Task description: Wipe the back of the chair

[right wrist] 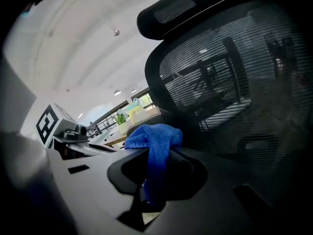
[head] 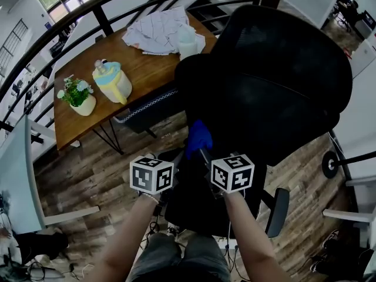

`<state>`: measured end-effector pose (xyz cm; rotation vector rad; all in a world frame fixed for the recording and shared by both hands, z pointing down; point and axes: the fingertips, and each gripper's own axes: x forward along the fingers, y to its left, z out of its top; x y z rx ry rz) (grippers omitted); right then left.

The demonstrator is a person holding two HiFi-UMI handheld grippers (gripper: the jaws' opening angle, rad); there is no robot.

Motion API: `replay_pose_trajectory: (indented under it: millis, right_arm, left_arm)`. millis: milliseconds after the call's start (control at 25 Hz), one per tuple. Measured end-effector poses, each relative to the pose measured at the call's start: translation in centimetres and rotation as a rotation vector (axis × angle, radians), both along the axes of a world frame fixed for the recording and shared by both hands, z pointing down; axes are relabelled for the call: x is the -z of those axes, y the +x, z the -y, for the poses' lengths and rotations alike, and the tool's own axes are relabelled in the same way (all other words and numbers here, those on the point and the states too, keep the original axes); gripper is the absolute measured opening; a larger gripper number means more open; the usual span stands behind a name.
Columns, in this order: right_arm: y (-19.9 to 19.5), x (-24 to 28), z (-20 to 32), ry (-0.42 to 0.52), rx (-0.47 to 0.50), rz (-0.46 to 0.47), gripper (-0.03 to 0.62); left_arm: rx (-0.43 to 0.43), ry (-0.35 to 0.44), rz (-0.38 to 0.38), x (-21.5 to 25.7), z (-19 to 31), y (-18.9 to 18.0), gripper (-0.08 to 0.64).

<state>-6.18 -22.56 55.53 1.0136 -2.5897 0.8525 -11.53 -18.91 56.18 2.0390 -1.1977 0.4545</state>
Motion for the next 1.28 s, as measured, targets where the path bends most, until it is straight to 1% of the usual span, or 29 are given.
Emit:
replay_pose_trajectory:
  millis: [160, 240, 400, 600, 880, 1280]
  right_arm:
    - [-1.3, -1.4, 1.2, -0.03, 0.087, -0.004, 0.083]
    - [-1.0, -2.5, 1.7, -0.051, 0.09, -0.032, 0.083]
    - [1.5, -4.2, 3.1, -0.077, 0.003, -0.078, 0.083]
    - [5.4, -4.9, 4.3, -0.068, -0.105, -0.094, 0.083]
    - [10.9, -5.7, 4.4, -0.065, -0.21, -0.118, 0.083]
    - [19.9, -6.0, 3.8, -0.076, -0.354, -0.154, 0.083]
  left_arm:
    - [0.021, -0.009, 0.009, -0.7, 0.6, -0.5, 0.041]
    - [0.019, -0.013, 0.009, -0.9, 1.0, -0.1, 0.041]
    - [0.001, -0.017, 0.002, -1.4, 1.8, 1.2, 0.041]
    - [-0.016, -0.026, 0.0, -2.1, 2.8, 3.3, 0.041]
    - [-0.087, -0.035, -0.003, -2.6, 3.9, 7.5, 0.041]
    - [-0.203, -0.037, -0.023, -2.8, 4.7, 14.4, 0.041]
